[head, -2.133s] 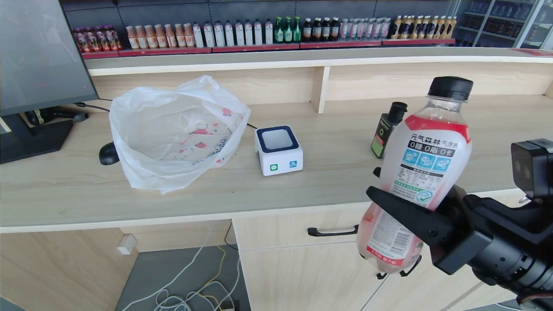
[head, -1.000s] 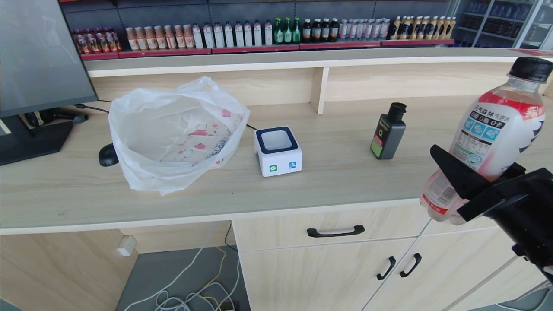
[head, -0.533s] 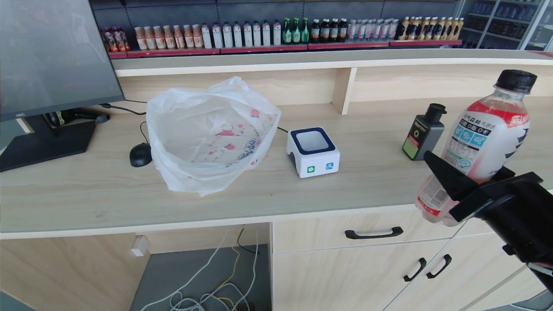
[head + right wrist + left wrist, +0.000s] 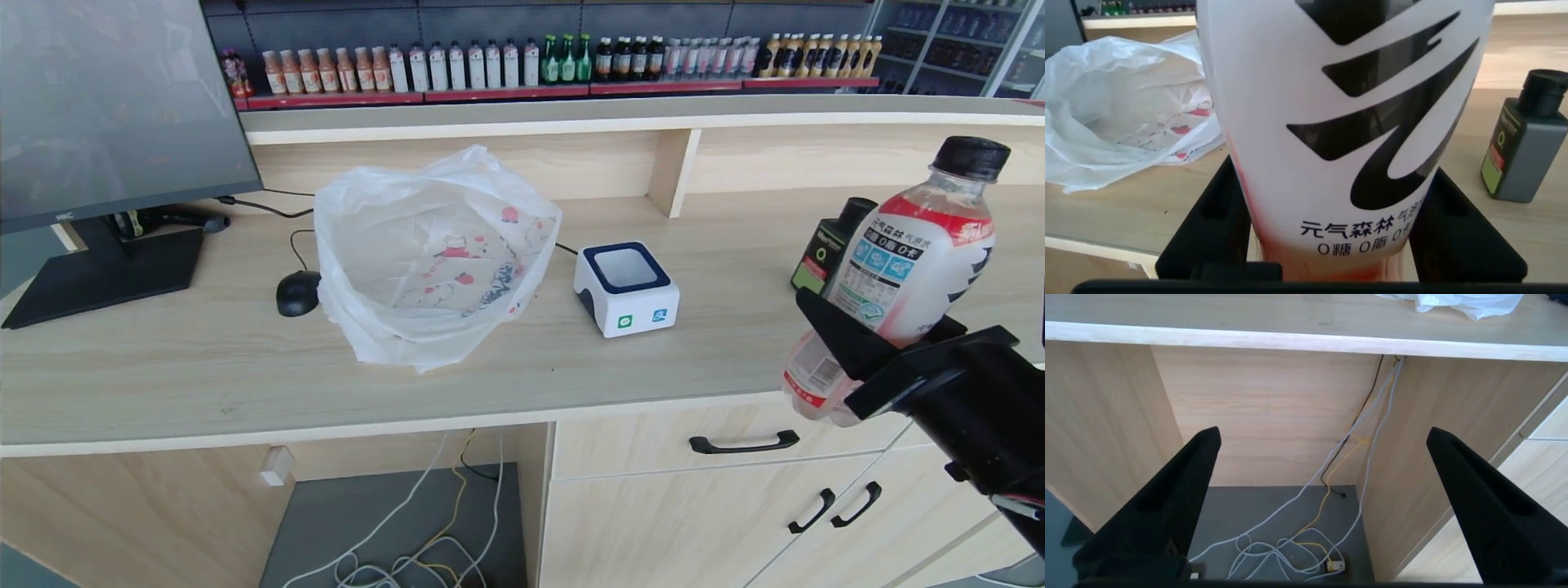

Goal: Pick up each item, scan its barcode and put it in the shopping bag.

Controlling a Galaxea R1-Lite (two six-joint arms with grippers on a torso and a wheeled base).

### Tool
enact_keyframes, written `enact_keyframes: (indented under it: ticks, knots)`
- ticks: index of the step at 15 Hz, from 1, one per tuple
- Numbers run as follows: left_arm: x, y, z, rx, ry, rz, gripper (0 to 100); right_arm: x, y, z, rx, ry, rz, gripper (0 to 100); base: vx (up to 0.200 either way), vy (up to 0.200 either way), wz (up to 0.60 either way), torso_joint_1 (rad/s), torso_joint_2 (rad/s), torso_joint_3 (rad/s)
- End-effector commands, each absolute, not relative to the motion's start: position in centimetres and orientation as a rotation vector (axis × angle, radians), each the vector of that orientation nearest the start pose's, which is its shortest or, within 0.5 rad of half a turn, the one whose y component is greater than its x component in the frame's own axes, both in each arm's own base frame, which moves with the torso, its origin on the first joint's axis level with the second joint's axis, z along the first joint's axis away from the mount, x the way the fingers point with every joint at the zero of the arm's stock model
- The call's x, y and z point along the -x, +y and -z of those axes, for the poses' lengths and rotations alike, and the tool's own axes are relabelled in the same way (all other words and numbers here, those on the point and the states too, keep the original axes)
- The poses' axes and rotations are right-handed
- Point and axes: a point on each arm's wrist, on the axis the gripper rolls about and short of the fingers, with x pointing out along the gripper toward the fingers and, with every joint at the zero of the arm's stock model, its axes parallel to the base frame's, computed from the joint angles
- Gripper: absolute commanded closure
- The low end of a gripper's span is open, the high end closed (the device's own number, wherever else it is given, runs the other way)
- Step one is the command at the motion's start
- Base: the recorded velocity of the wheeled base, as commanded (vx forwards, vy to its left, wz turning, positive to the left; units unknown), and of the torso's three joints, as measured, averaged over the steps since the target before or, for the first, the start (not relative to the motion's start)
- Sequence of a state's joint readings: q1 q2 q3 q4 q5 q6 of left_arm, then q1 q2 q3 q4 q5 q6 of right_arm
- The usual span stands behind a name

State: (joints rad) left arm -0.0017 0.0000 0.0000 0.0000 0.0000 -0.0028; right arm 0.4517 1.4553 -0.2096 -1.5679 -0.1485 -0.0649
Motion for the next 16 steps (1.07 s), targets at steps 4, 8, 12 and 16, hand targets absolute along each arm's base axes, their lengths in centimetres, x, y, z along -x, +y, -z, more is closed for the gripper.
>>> enact_keyframes:
  ticks: [4,8,12,16]
  knots:
    - [2.3,0.0,-7.5,0.003,0.0,0.002,0,-17.2,8.4,-19.0,-0.029,-0.326,-0.314,100,0.0,0.0,0.0,0.0,0.0,0.0]
    - [2.3,0.0,-7.5,0.003,0.0,0.002,0,-18.0,9.0,-20.8,-0.006,-0.4,-0.353,100,0.0,0.0,0.0,0.0,0.0,0.0]
    - [2.3,0.0,-7.5,0.003,0.0,0.002,0,-21.5,11.5,-21.4,0.07,-0.397,-0.366,100,0.0,0.0,0.0,0.0,0.0,0.0]
    - [2.3,0.0,-7.5,0.003,0.0,0.002,0,-26.9,15.2,-22.6,0.145,-0.491,-0.355,100,0.0,0.0,0.0,0.0,0.0,0.0]
